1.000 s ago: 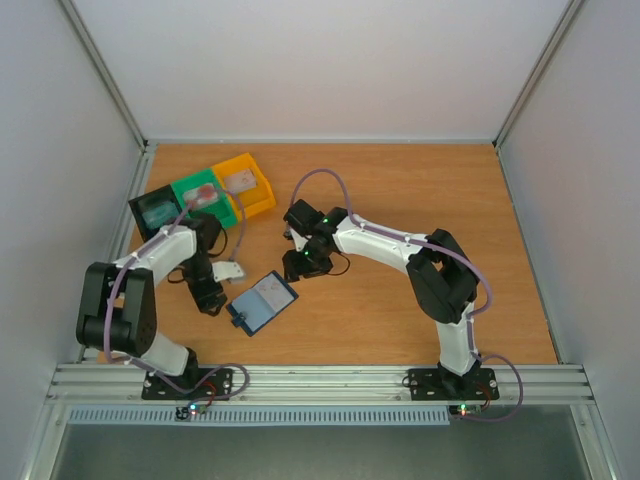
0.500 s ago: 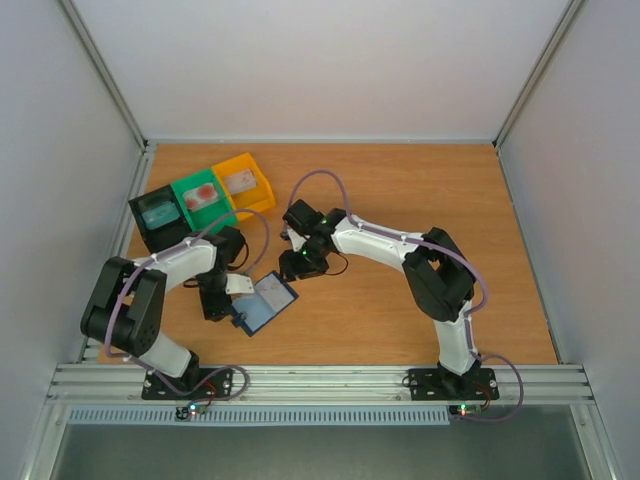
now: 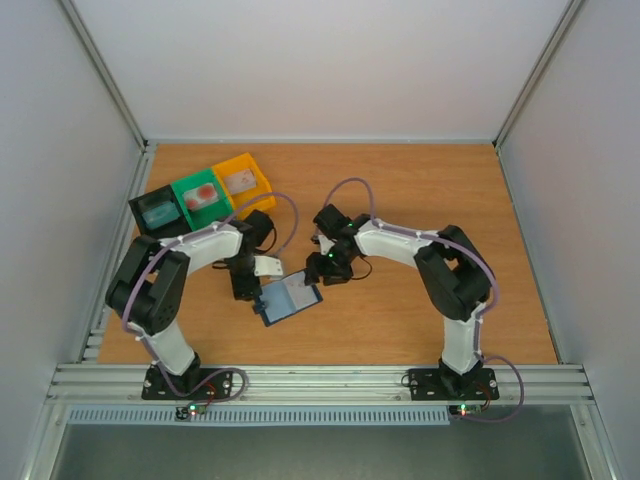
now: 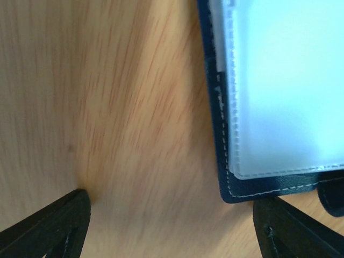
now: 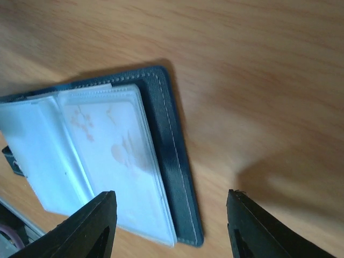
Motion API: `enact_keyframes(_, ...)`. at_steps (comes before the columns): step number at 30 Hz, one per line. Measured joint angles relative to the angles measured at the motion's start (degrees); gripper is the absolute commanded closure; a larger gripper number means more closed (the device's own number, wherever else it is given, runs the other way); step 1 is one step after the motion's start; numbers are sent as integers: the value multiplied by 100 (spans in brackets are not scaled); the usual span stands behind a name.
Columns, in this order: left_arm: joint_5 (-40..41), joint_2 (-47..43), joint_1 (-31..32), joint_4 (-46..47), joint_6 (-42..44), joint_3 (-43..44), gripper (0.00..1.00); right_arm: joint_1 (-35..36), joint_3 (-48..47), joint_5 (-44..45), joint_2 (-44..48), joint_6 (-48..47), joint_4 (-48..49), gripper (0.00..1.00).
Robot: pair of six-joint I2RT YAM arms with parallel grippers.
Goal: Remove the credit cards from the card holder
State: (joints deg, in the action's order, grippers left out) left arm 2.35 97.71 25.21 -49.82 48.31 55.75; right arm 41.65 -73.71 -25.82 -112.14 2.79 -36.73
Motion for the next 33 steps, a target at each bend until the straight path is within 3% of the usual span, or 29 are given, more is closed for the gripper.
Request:
enact_keyframes(6, 37, 466, 518, -109, 313, 616, 17, -254, 933, 313, 1080, 153, 15, 41)
enact_keyframes(13, -1058, 1185, 595, -153, -315, 2194, 15, -304, 1469, 750, 1934, 319, -81, 40)
enact_keyframes(18, -1814, 1244, 516, -372, -1012, 2752, 11, -304, 1687, 979, 2107, 466, -122, 42)
enact_keyframes(24, -2837, 1067, 81, -785, -2210, 2667, 1, -304, 2179, 1128, 2487, 953, 37, 46)
enact_keyframes(33, -3700, 813, 33, -586, -3912, 1488, 1, -302, 2374, 1054, 2256, 1517, 586, 49)
